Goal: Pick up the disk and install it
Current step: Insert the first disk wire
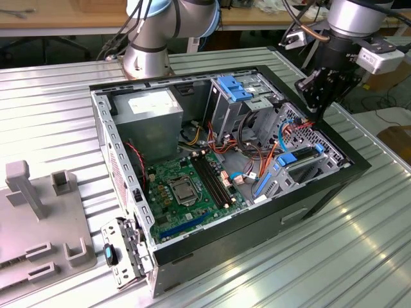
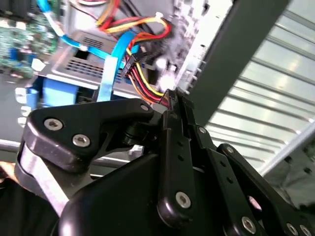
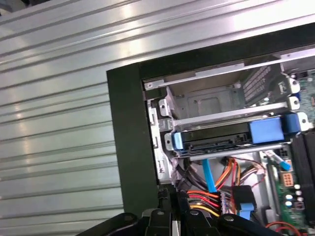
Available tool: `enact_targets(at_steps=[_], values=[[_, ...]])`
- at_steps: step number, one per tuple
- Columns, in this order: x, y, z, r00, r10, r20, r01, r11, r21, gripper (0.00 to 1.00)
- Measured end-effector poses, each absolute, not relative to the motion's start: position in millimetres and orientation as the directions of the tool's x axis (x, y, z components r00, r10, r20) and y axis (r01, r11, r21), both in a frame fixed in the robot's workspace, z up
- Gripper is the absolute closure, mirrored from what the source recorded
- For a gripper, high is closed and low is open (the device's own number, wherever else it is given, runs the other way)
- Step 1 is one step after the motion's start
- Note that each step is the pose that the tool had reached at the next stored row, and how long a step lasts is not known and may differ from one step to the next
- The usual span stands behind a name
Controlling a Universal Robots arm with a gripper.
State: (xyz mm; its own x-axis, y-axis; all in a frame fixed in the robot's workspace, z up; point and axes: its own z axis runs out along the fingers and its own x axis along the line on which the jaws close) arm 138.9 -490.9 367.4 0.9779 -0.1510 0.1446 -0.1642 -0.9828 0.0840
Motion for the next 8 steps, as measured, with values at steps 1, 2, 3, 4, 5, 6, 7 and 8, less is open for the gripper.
enact_targets(at_steps=[1,2,3,4,5,6,7,8], values=[[139,-491,367,0.979,-0.151,0.139,-0.164,-0.983,0.085,0.84],[139,-491,367,0.979,-0.151,0.139,-0.164,-0.983,0.085,0.84],[140,-491,367,0.979,-0.151,0.139,-0.164,-0.983,0.085,0.84],[144,-491,367,0.979,-0.151,0.139,-0.164,-0.983,0.085,0.84],[152,-491,367,0.979,-0.151,0.139,-0.164,-0.983,0.085,0.84],[156,-491,367,0.979,-0.151,0.139,-0.164,-0.983,0.085,0.84],[158,-491,367,0.979,-0.151,0.139,-0.164,-0.983,0.085,0.84],[160,-491,367,0.979,-0.152,0.139,-0.164,-0.983,0.085,0.84]])
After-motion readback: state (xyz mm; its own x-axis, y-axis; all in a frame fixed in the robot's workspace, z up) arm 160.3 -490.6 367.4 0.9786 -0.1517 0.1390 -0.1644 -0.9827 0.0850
